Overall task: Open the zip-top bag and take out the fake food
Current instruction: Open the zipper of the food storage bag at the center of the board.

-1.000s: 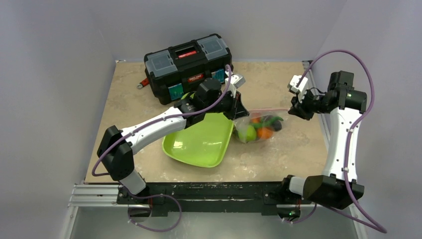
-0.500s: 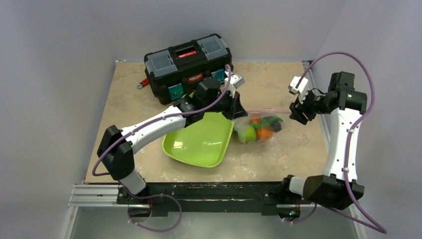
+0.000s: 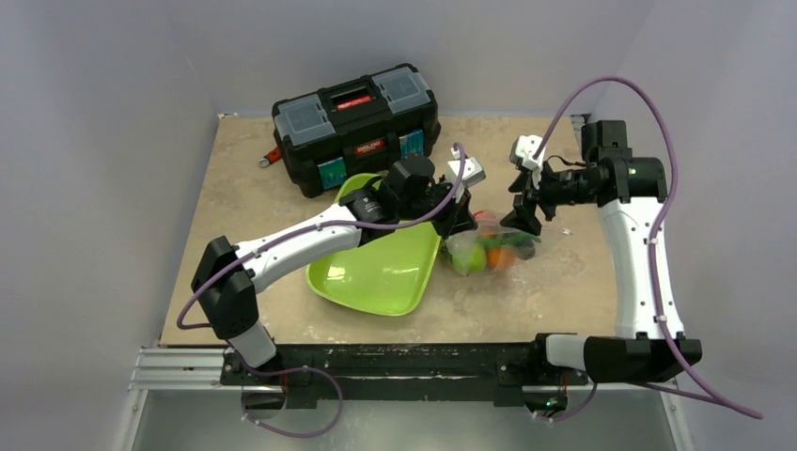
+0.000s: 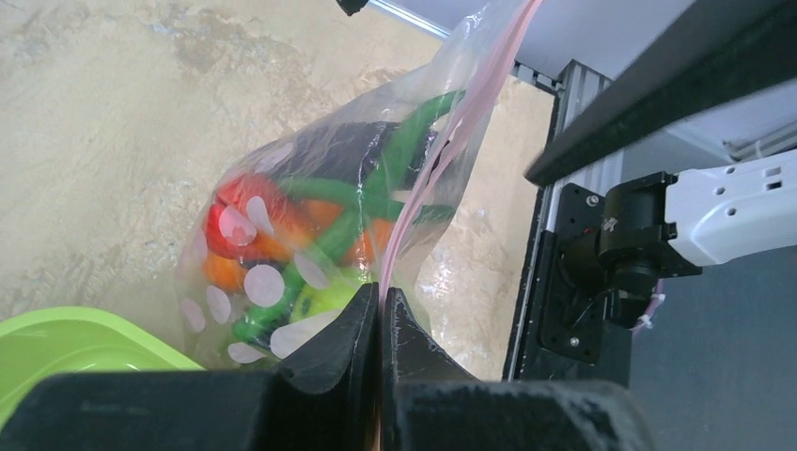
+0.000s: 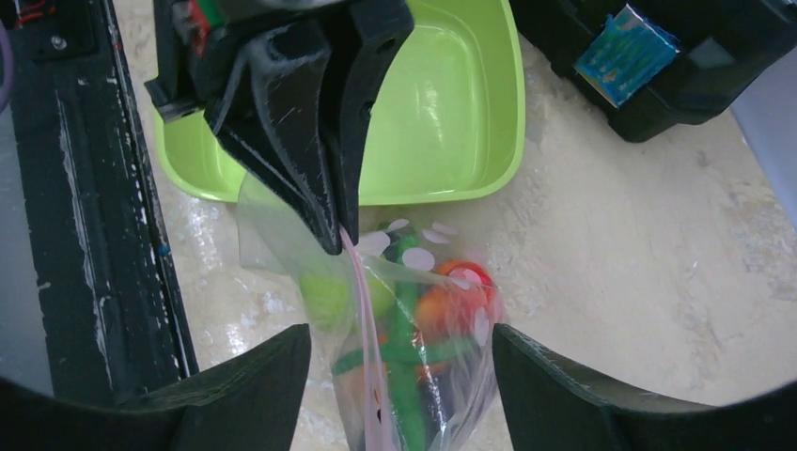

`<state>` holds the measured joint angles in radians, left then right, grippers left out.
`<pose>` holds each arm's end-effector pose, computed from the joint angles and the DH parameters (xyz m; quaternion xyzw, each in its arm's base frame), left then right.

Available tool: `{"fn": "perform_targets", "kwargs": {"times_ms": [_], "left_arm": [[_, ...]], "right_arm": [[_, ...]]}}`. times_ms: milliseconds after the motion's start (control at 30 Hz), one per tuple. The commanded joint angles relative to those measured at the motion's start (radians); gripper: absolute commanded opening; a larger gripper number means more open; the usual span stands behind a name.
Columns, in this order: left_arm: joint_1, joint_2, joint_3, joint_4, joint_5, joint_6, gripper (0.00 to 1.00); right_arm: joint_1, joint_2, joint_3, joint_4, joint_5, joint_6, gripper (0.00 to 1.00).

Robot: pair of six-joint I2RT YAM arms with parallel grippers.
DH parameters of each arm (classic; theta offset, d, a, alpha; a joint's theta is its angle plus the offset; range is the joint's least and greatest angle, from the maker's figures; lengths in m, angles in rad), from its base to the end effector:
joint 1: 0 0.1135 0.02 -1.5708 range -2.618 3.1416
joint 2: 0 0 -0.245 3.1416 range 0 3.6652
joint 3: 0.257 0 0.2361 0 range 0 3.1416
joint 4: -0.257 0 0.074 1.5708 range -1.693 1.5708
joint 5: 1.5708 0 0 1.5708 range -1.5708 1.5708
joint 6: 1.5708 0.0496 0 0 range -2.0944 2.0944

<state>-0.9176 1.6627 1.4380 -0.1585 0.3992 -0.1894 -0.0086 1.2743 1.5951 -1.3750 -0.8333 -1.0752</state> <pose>0.2214 -0.3210 0.3203 0.3930 0.7196 -0.4281 0.3801 0.1995 0.0350 0.3834 -0.5385 0.7088 0.2147 0.4019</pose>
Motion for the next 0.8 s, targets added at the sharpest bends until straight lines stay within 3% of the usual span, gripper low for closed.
{"fn": "perform_targets", "kwargs": {"times_ms": [0,167,767], "left_arm": [[-0.007,-0.029,-0.011,0.03,-0.053,0.088,0.0],[-0.012,-0.033,-0.022,0.046,-0.054,0.091,0.0],[-0.021,-0.05,-0.032,0.053,-0.062,0.087,0.0]], "right_arm": [[0.001,0.03,0.043,0.019,-0.055,0.097,0.67],[0.001,0.011,-0.033,0.09,0.005,0.154,0.45],[0.001,0.028,-0.093,0.083,0.102,0.092,0.38]]}}
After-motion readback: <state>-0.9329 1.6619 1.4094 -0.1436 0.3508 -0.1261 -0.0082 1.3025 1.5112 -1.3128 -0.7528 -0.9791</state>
